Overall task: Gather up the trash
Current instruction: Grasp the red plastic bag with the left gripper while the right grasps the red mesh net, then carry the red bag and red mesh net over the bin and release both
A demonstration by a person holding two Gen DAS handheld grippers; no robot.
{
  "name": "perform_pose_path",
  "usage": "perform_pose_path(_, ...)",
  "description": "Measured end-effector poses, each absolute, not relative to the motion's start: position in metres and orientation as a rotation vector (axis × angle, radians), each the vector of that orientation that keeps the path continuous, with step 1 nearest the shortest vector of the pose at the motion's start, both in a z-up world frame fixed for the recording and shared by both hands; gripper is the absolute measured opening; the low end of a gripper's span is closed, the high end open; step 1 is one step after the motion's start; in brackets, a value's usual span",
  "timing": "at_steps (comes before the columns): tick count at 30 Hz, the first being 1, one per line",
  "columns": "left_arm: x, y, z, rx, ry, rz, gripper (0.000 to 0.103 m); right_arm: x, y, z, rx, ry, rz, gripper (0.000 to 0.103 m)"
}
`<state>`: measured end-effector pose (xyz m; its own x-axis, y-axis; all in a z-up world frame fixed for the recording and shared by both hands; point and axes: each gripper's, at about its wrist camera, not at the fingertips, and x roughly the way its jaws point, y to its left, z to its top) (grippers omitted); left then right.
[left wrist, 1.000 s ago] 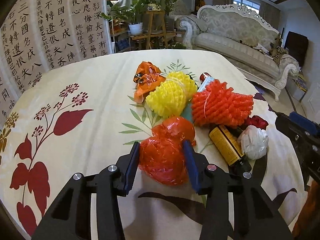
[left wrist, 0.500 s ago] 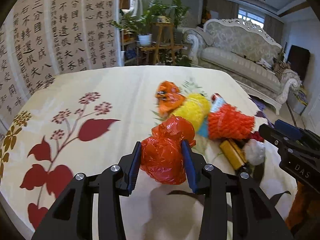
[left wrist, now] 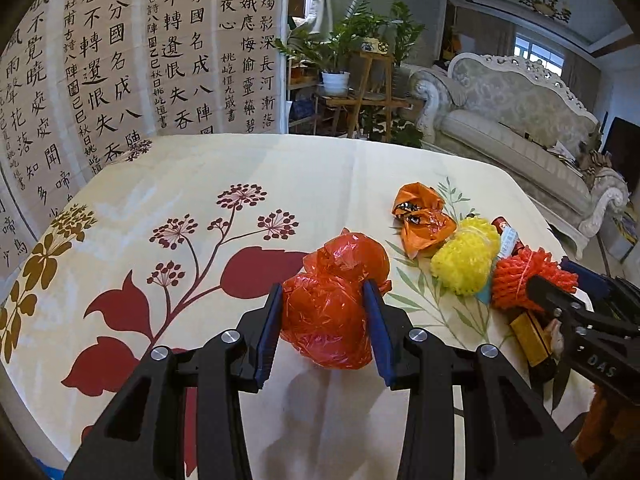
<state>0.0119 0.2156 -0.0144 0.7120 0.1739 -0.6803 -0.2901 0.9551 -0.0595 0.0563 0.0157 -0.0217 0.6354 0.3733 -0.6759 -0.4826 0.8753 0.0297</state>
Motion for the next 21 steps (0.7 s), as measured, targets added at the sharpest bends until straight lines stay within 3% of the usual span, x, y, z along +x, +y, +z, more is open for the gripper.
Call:
perform_pose_path(2,0.013,0.216,-0.017,-0.172,0.742,0.251,0.04,0.059,0.021,-0.026,-0.174,0.751,0.496,0.064)
perform_pose_path(5,0.012,0.214,-0.019,-0.176,0.747,0.243,0.04,0.061,0.024,-0.031,-0.187,0.775,0.497,0.05)
perform_pose_path(9,0.012,0.212,-0.021,-0.177,0.752,0.239,0.041,0.062,0.024,-0.032,-0.189,0.769,0.5,0.042)
perform_pose_path(21,0.005,0.181,-0.005,-0.157,0.714,0.167,0.04,0.041,-0.009,-0.005,-0.134,0.681,0.463,0.04)
